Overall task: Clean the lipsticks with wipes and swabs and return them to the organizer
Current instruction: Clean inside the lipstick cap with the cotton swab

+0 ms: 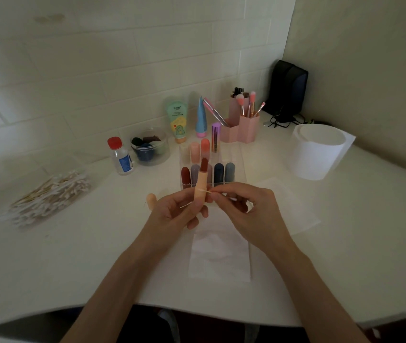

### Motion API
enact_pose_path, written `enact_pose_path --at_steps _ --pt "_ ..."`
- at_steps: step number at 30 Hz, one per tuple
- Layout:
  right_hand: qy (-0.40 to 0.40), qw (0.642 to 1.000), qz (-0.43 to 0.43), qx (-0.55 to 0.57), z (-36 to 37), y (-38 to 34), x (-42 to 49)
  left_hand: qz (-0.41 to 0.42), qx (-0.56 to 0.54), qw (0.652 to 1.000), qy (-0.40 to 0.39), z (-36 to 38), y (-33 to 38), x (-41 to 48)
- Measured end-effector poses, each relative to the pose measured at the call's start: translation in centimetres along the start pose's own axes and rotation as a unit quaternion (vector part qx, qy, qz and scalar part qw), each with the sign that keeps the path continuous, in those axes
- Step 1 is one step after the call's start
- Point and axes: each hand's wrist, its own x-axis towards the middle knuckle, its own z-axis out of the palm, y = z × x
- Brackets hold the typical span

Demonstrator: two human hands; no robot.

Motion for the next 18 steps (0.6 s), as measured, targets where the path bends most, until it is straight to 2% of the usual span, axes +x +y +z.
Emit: enact_pose_path --at_steps 6,18 --pt "-0.011 1.000 0.004 -0.010 0.07 -0.17 -0.13 0.001 0.009 1.000 -0.005 -0.02 0.18 -0.07" --pt "-0.002 1.000 -0.005 -0.009 -0.16 -0.07 -0.11 0.007 -0.054 0.998 -0.032 -0.13 -0.05 0.05"
